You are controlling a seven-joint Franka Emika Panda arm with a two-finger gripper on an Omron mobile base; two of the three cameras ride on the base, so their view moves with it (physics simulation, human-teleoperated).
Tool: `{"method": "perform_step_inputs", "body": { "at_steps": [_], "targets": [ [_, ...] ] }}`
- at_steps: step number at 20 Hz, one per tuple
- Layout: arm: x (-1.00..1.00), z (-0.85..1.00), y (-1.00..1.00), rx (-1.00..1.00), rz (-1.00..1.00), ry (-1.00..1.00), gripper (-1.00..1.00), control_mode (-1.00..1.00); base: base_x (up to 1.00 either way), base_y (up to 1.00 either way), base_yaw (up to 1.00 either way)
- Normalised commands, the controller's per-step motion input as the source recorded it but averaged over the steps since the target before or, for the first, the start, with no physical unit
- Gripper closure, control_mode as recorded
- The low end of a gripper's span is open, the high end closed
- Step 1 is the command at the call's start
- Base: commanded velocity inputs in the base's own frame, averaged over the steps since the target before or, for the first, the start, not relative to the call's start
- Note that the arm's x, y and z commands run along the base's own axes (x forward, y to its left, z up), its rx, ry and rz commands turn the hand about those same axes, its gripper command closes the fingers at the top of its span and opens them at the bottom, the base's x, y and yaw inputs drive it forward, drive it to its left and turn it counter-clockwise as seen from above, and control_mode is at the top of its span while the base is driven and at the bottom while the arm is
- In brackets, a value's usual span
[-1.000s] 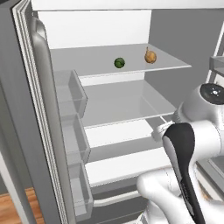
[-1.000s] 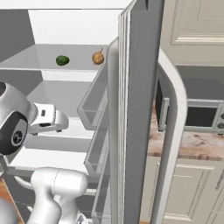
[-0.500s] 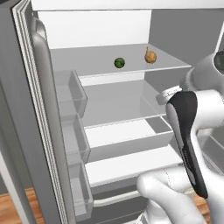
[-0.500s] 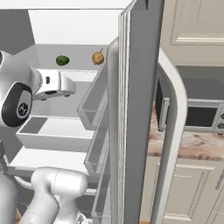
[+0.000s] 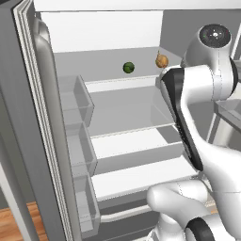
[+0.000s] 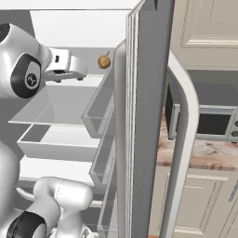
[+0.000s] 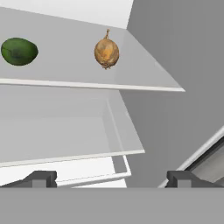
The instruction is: Gather the onion and avocado from the fridge and place them on a tray on the dining counter. Then gather the fishs from the fridge and place them on the other tray.
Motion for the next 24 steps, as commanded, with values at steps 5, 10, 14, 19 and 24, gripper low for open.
{"method": "perform_step_inputs", "body": {
  "at_steps": [5,10,14,19,24],
  "targets": [
    [0.51,0.03,-0.18,0.06,0.0,0.0,-1.0,-1.0,0.0,0.0,0.0],
    [0.47,0.03,-0.02,0.0,0.0,0.0,-1.0,-1.0,0.0,0.0,0.0],
    [0.54,0.0,-0.05,0.0,0.0,0.0,-1.0,-1.0,0.0,0.0,0.0],
    [0.59,0.0,-0.09,0.03,0.0,0.0,-1.0,-1.0,0.0,0.0,0.0],
    [0.55,-0.01,-0.03,0.03,0.0,0.03,-1.0,-1.0,0.0,0.0,0.0]
  ]
}}
